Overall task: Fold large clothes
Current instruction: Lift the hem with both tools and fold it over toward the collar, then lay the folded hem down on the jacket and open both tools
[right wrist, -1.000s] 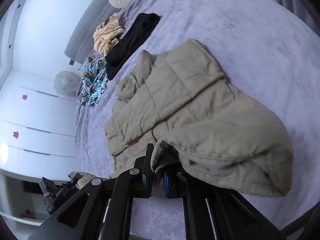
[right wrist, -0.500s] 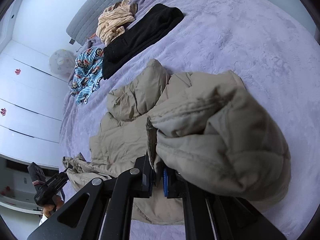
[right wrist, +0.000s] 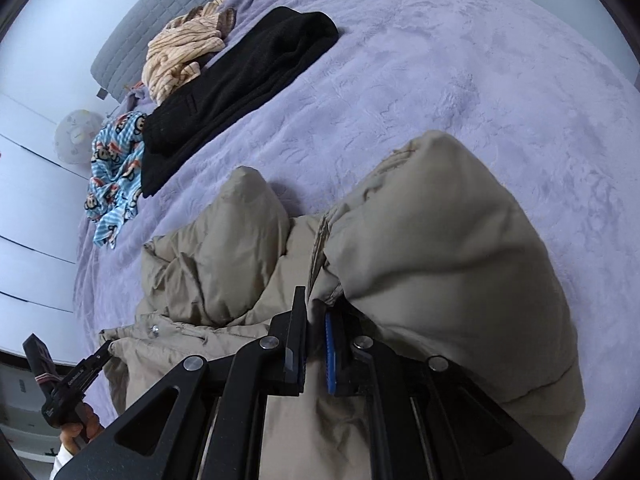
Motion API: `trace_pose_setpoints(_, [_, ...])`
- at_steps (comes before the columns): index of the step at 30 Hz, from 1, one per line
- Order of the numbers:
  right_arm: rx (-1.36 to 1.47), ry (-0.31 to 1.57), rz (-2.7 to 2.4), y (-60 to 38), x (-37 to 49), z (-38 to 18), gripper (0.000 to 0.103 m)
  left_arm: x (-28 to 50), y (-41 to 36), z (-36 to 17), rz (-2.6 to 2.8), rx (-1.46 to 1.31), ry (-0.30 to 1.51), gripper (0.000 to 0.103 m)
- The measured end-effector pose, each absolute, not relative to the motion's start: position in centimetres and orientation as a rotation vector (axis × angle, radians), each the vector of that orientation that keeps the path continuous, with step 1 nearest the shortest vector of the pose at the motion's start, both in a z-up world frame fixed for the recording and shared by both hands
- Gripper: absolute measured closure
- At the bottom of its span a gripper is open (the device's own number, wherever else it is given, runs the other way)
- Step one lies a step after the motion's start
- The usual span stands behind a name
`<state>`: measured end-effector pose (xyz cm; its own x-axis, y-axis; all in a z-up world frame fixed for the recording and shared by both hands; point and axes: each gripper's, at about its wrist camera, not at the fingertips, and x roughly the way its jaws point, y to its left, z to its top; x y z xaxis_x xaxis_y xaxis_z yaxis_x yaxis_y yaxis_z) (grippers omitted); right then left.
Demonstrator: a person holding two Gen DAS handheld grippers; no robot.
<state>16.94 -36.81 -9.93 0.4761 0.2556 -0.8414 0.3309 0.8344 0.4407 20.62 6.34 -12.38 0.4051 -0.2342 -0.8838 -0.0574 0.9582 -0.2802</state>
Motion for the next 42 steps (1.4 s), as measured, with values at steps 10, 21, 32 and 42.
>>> trace_pose_setpoints(10, [0.74,1.097,-0.024,-37.7,18.3,-10.8,0.085,20.0,8.3,-7.4,0.031,-0.231,1.038,0.083])
trace_pose_setpoints(21, [0.543,1.1,0.211,-31.1,13.8,-7.3,0.082,13.6,-1.5,-10.0,-0.402,-0.087,1.142,0.083])
trace_pose_setpoints(32, [0.455,1.129,0.134,-29.2,18.7,-14.3,0.103,19.0,-4.7,-14.8,-0.269,-0.017,1.084,0.083])
trace_pose_setpoints(42, [0.307,1.127,-0.015,-35.0,18.7,-11.7,0.103,22.0,3.5,-14.4,-0.157,0.034,1.067,0.083])
